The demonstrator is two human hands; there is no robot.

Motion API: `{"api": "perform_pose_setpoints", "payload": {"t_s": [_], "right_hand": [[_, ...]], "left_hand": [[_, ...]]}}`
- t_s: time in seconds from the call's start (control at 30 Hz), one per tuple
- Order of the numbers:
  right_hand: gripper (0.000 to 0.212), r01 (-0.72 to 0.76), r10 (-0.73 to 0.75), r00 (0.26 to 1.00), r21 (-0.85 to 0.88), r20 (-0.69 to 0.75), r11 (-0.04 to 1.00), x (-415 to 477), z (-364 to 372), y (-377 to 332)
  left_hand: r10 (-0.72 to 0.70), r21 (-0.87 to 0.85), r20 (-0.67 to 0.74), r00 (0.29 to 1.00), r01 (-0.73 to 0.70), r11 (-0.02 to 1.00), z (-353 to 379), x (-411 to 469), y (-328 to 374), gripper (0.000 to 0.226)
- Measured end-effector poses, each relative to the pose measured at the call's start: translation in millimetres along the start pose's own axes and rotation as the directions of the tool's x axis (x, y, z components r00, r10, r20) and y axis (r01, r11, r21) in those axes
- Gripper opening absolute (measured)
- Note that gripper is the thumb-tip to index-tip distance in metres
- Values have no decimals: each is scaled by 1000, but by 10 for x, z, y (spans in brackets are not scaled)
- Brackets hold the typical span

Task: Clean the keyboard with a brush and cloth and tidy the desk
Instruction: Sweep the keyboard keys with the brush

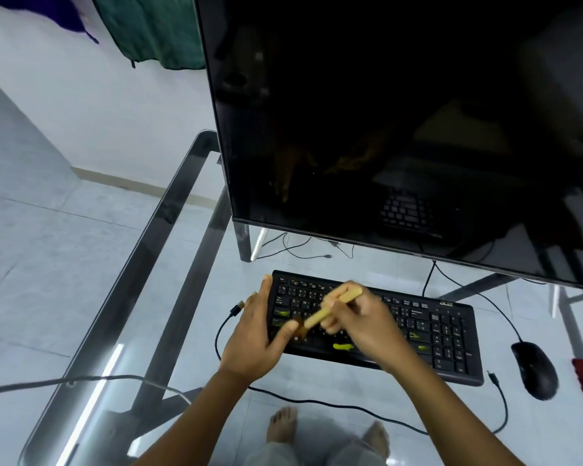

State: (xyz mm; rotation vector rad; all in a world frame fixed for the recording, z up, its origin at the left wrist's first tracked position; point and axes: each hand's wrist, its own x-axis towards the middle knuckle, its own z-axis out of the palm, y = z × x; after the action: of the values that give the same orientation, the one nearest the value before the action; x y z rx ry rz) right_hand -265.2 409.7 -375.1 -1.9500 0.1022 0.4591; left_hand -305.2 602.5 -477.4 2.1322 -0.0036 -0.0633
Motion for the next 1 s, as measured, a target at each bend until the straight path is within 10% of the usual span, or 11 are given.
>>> {"api": "perform_pose_setpoints", "payload": {"t_s": [0.13,0.3,0.43,0.53,0.67,0.8,0.93,1.0], "right_hand": [[12,-29,40,978,59,-204,998,-82,30,114],[9,-63,54,989,59,140,996,-170,249,109],[8,-4,37,972,140,-231,990,-55,120,140],[10,-53,53,999,79,-1,995,-65,135,126],[12,14,-14,965,1,-261,1000,32,-50,120],[13,-8,21,996,-143,87,990,-22,-79,98],[17,110,-149,941,-142,-303,984,55,-228,150],[14,80,-88,982,-54,-168,995,65,-229,101]], "left_hand": [[-33,-26,-35,999,32,999,16,-14,-38,67],[-20,31,-47,999,21,999,45,5,-35,62],[-24,34,-36,999,26,999,40,12,7,58],[-16,47,-43,999,18,999,33,3,-13,59],[-14,45,-34,999,15,999,49,9,2,60],[-8,61,-43,999,11,998,38,-1,-20,62],[-15,48,-33,999,16,999,32,13,18,67],[-11,58,-33,999,12,998,26,15,16,69]]}}
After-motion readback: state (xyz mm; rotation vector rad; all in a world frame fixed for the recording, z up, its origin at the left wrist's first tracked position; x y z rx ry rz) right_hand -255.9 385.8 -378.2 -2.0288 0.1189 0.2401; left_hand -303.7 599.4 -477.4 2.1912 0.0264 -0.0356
